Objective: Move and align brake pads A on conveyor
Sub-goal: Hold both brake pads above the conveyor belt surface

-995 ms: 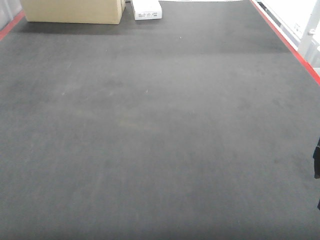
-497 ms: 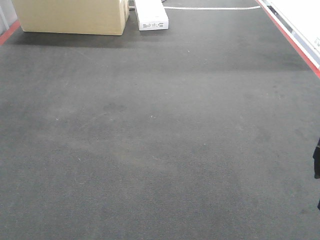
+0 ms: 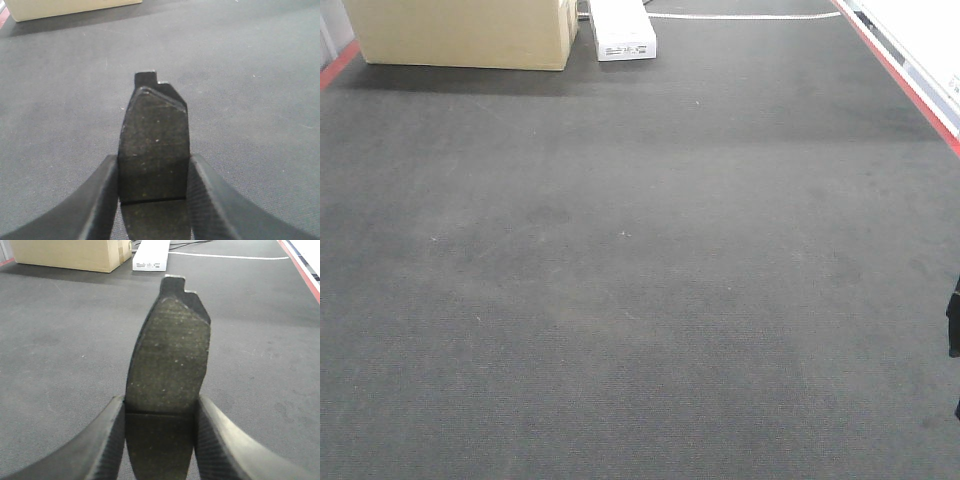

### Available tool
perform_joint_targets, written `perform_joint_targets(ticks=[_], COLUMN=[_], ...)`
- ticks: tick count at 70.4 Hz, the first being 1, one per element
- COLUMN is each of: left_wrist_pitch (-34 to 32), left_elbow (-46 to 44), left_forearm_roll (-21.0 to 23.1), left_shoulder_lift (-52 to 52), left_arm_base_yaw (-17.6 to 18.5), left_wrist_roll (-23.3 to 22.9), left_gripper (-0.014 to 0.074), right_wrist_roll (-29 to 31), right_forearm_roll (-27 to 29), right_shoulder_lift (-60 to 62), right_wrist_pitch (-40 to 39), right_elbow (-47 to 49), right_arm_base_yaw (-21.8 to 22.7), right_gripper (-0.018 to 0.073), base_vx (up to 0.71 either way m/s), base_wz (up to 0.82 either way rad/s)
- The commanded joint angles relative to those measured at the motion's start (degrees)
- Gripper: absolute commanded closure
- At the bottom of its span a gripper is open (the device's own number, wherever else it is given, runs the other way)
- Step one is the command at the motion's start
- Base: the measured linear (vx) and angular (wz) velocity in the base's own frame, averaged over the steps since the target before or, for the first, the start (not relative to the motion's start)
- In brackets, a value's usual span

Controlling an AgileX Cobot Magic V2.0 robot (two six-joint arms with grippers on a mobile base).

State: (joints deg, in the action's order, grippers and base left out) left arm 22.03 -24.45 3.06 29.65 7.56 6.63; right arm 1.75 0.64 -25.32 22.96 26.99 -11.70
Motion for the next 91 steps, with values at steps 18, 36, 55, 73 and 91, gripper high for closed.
perform_joint_targets(ticks=[18, 36, 55, 73, 91], left_wrist_pitch=[-5.6, -6.1, -7.3, -9.8, 0.1], left_elbow=[-1.7, -1.7, -3.4, -5.4, -12.7], left_forearm_roll=[0.5, 0.7, 2.0, 1.5, 1.4], left_shoulder_lift=[0.2, 0.2, 0.2, 0.6, 13.9], left_arm_base_yaw=[0.1, 0.1, 0.0, 0.0, 0.0], left_wrist_roll=[-0.1, -0.4, -8.3, -8.8, -9.7], left_gripper=[0.0603, 0.0603, 0.0603, 0.0603, 0.0601], right_wrist_roll=[0.4, 0.4, 0.4, 0.4, 0.4], right_forearm_roll=[-0.2, -0.2, -0.2, -0.2, -0.2], right_shoulder_lift=[-0.2, -0.2, -0.2, -0.2, -0.2], right_wrist_pitch=[-5.4, -5.4, -5.4, -5.3, -5.3], right_elbow=[1.7, 1.7, 1.7, 1.7, 1.7], right_arm_base_yaw=[0.0, 0.0, 0.0, 0.0, 0.0], right_gripper=[0.0564, 0.0564, 0.0564, 0.0564, 0.0564], base_vx=[0.0, 0.0, 0.0, 0.0, 0.0], base_wz=[0.0, 0.0, 0.0, 0.0, 0.0])
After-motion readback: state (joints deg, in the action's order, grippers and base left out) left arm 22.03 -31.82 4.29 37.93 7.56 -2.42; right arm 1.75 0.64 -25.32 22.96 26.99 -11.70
